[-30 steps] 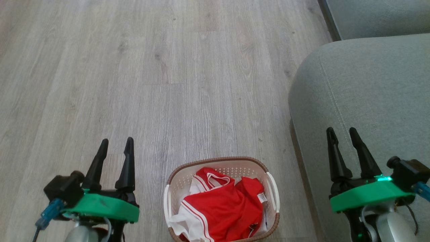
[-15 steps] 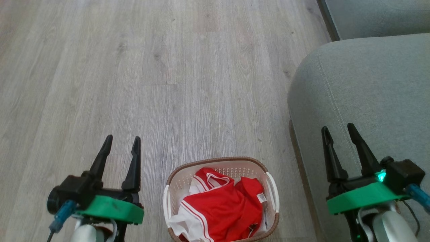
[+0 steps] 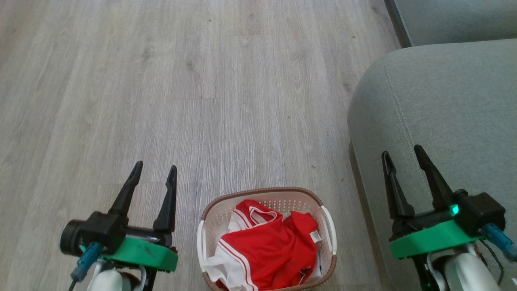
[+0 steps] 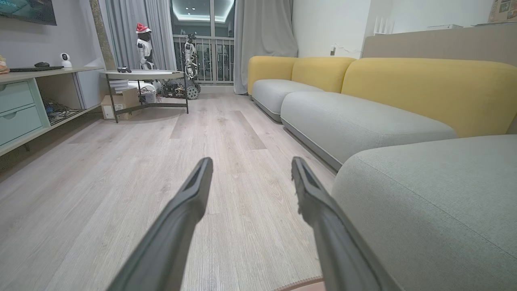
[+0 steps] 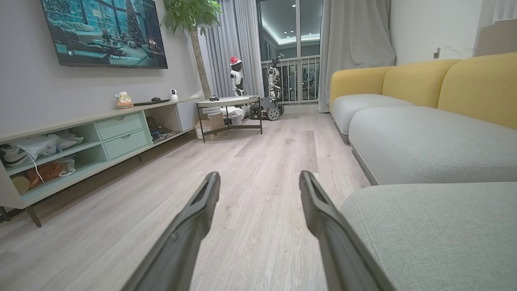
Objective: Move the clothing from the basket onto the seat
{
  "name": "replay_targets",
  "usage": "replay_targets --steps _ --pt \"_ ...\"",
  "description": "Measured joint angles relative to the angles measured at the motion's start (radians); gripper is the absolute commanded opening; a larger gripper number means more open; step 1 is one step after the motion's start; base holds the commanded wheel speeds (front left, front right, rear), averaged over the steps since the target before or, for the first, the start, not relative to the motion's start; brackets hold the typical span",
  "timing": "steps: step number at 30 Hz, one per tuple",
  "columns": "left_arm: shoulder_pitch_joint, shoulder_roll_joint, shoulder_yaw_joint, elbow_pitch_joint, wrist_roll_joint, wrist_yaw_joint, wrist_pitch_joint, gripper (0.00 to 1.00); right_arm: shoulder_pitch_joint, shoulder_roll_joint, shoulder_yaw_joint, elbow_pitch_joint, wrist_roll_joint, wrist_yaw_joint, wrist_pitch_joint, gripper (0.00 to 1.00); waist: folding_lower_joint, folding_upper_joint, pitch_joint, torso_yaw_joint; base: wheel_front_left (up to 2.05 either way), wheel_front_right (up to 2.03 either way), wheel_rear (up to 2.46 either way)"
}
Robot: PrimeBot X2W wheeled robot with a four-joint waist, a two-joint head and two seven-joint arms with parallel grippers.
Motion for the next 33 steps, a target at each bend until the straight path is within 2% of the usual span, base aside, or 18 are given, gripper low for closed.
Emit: replay_targets --steps 18,33 --pt "-0.001 0.000 0.002 0.005 0.000 0.000 0.000 1.00 -0.009 0.000 -0.005 0.001 0.000 0.000 0.000 1.00 0.0000 0.0000 0.027 -0.007 0.00 0.00 0.00" --pt "-0.069 0.000 -0.011 0.028 -0.002 0.000 0.000 1.00 -0.050 0.002 -0.028 0.007 0.000 0.000 0.000 1.00 0.0000 0.0000 0.137 -0.039 0.00 0.00 0.00"
